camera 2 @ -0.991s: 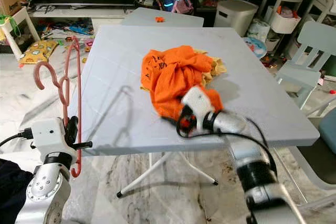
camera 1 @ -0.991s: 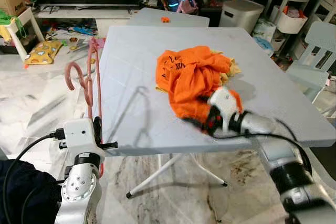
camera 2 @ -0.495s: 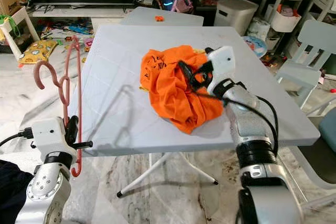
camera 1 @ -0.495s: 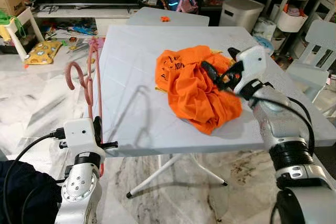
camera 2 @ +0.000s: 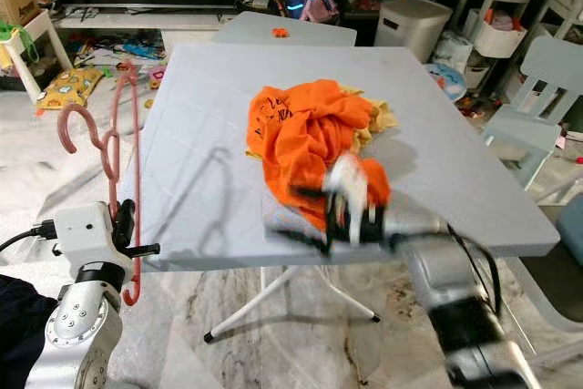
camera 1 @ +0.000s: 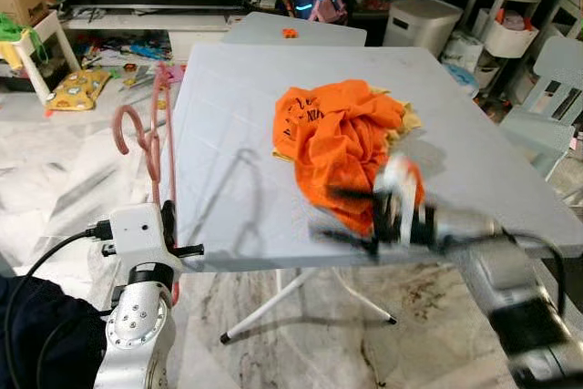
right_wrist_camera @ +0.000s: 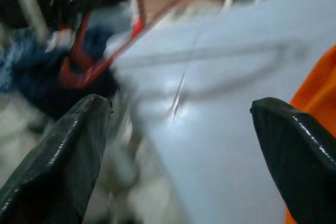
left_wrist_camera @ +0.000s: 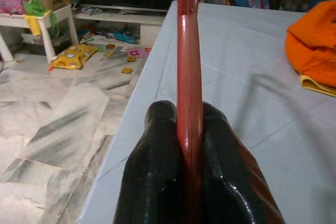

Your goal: Hang hanger

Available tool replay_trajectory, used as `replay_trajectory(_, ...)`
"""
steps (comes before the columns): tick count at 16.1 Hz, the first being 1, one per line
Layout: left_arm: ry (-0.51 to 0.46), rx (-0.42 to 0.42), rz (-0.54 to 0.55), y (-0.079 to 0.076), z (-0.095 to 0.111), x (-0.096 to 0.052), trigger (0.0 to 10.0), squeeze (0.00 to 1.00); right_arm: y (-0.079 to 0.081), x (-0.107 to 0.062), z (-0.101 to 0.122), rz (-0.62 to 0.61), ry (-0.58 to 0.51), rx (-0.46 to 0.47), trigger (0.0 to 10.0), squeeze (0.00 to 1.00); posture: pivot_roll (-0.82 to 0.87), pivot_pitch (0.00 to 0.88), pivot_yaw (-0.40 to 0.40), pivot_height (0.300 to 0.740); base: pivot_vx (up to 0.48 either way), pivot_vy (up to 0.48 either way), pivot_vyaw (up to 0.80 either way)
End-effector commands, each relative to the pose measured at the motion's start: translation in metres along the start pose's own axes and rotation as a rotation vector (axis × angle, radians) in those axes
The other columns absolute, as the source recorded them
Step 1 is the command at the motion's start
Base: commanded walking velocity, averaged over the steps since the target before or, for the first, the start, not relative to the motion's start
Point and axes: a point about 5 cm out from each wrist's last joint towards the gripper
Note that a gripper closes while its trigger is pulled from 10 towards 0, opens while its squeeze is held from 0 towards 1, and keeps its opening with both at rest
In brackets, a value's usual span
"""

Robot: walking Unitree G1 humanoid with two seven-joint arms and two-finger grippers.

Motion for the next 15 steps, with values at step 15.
replay_trajectory(15,-0.001,-0.012,-0.017,-0.002,0.003,-0.001,10.0,0.0,-0.035,0.036,-0.031,-0.461,0.223,0.048,10.0,1.0,0.04,0.0,-0.028,0.74,0.0,0.0,0.0)
Point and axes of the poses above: a point about 5 cm out from each wrist's last joint towards the gripper, its own x axis pointing out of the wrist towards the gripper, its own z axis along the axis of the wrist's last joint, y = z × x, and after that the axes turned 8 degrees about -x, right-handed
